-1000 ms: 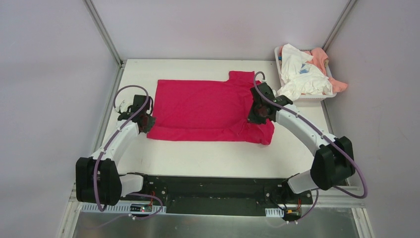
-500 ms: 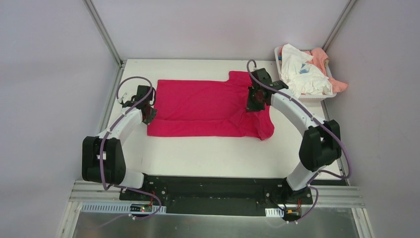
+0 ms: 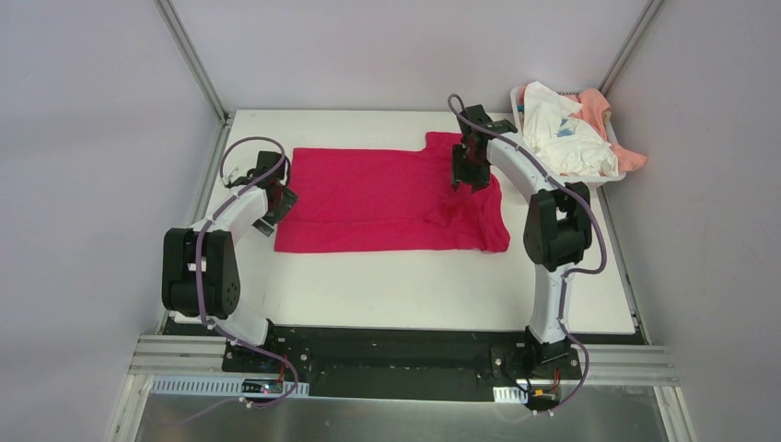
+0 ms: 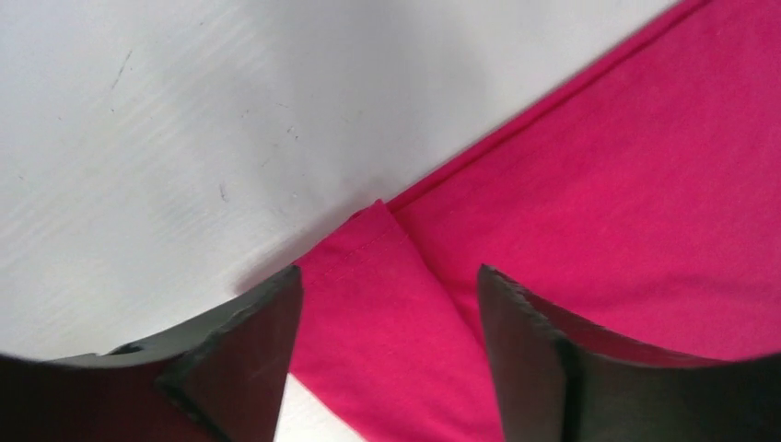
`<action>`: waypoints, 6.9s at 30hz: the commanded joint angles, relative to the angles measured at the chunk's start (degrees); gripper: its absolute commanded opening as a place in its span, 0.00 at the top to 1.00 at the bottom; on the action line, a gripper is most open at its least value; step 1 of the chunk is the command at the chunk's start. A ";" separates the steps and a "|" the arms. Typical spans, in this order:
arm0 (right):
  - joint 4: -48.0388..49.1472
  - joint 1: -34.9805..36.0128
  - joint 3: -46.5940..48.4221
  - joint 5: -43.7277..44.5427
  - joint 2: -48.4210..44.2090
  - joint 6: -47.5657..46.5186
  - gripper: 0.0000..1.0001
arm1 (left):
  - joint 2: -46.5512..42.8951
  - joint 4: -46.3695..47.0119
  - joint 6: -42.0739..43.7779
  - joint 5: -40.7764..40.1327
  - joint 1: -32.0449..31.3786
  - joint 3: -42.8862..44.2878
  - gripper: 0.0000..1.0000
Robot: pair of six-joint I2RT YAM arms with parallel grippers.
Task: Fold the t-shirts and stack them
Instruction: Fold the flattened tshirt in 1/3 of the way, then grab the side of the flattened tshirt furthest away from the robot with both arms, then fold the other side of the tshirt into a rectangle
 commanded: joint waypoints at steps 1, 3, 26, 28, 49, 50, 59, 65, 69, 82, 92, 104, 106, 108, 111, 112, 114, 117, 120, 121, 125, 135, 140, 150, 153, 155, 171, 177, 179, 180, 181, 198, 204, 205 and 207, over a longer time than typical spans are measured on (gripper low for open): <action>1.31 -0.85 6.38 3.10 2.52 5.26 0.45 | -0.60 -0.40 2.54 0.57 0.98 4.43 0.13; 4.05 -0.82 5.20 3.86 0.19 6.60 0.24 | -1.70 -1.09 4.52 1.70 0.98 6.06 0.01; 27.30 3.66 -20.51 -14.31 -5.52 16.03 0.01 | 3.15 2.09 12.91 14.78 -2.81 -1.91 0.01; 28.42 3.74 -19.70 -14.69 -4.07 16.11 0.01 | 3.58 2.26 13.09 14.23 -2.84 -2.17 0.01; 19.88 3.39 3.72 -2.37 4.31 24.01 0.01 | -0.11 2.18 13.63 10.53 -2.69 -3.95 0.01; 20.63 3.40 0.87 -1.14 2.09 23.69 0.01 | -0.28 2.18 13.62 10.56 -2.71 -3.82 0.01; 22.82 6.62 -15.81 -8.22 -5.01 22.27 0.01 | -1.12 2.26 13.62 11.18 -2.71 -3.97 0.01; 24.44 8.27 -10.05 -9.38 1.10 23.37 0.01 | -1.20 2.22 13.45 11.77 -2.72 -3.86 0.01; 24.38 9.45 -0.96 -10.41 6.84 23.58 0.01 | -1.28 2.26 13.52 11.95 -2.71 -3.74 0.01; 21.61 9.19 -27.58 5.54 -16.35 22.14 0.01 | -0.73 2.31 13.27 14.94 -2.82 -1.93 0.01; 25.41 2.34 -39.40 1.79 -19.12 21.74 0.01 | 2.89 2.79 13.47 13.39 -2.81 -1.31 0.01; 26.05 -6.98 -49.97 2.61 -24.09 23.53 0.01 | 3.16 2.71 13.61 10.96 -2.45 -5.08 0.01; 26.84 -7.68 -51.47 0.47 -24.29 24.35 0.01 | 2.83 2.64 13.47 11.44 -2.51 -5.96 0.01; 26.23 -7.71 -52.83 -0.09 -25.22 25.34 0.01 | 1.69 2.01 13.09 11.60 -2.45 -7.25 0.01; 24.47 -7.74 -56.28 -0.53 -30.77 26.41 0.01 | -2.68 0.21 11.82 12.02 -2.49 -11.35 0.01; 23.97 -7.70 -57.70 -1.27 -32.86 26.63 0.01 | -4.44 -0.26 11.21 12.19 -2.47 -13.15 0.01; 23.04 -7.72 -60.48 -4.69 -36.49 26.61 0.01 | -8.47 -1.60 9.99 12.24 -2.45 -16.69 0.01; 21.48 -7.65 -64.81 -9.52 -40.64 26.63 0.01 | -13.84 -3.36 8.55 14.04 -2.53 -21.84 0.01; 19.29 -7.63 -68.11 -10.61 -45.79 27.64 0.01 | -20.68 -4.38 7.26 17.43 -2.77 -25.97 0.01; 18.25 -7.55 -68.72 -10.66 -48.06 27.86 0.01 | -22.98 -5.15 6.80 18.16 -2.92 -26.79 0.01; 14.06 -7.54 -68.27 -11.29 -57.86 26.76 0.01 | -32.96 -9.44 6.21 18.54 -3.34 -26.72 0.01; 23.64 -7.58 -47.58 -9.33 -51.59 22.33 0.01 | -27.48 -9.09 11.59 10.41 -3.32 -4.32 0.01; 24.97 -7.59 -28.31 -5.60 -31.49 10.10 0.01 | -4.09 -8.96 18.56 9.91 -1.64 15.39 0.01; 12.27 -7.59 12.25 -0.73 7.79 -0.10 0.01 | 32.04 -16.59 25.03 8.37 2.27 50.90 0.08; 11.78 -7.82 21.02 3.28 15.15 2.96 0.01 | 37.40 -18.13 24.91 7.06 3.01 55.92 0.09; 10.69 -7.76 26.00 6.16 19.30 4.72 0.01 | 39.95 -18.21 24.83 8.08 3.26 57.40 0.11; 6.44 -7.83 26.56 2.65 25.85 7.36 0.04 | 42.34 -18.30 22.13 14.21 3.27 50.80 0.47; 7.31 -7.46 21.55 -0.81 23.31 9.17 0.13 | 40.16 -18.29 21.26 16.20 3.27 46.93 0.79; 8.37 -7.12 20.07 -1.11 22.55 9.06 0.17 | 39.54 -18.21 21.47 15.67 3.29 46.43 1.00; 8.42 -7.04 19.85 -1.21 22.38 9.09 0.20 | 38.97 -18.23 21.64 15.19 3.27 46.33 1.00; 8.20 -6.93 19.84 -1.26 22.29 9.12 0.23 | 38.45 -18.17 21.70 14.89 3.27 45.93 1.00; 13.22 -3.81 17.69 0.48 19.56 8.03 1.00 | 31.58 -14.94 23.48 15.34 3.09 41.01 1.00; 20.94 -2.28 5.24 -1.16 6.05 5.76 1.00 | 25.26 -13.27 23.28 15.73 2.76 35.48 1.00; 21.54 -2.10 1.68 -1.72 3.39 5.82 1.00 | 24.04 -12.93 23.23 15.80 2.59 33.79 1.00; 22.56 -1.93 -3.86 -2.95 -1.59 6.17 1.00 | 21.27 -11.95 23.20 16.17 2.27 30.82 1.00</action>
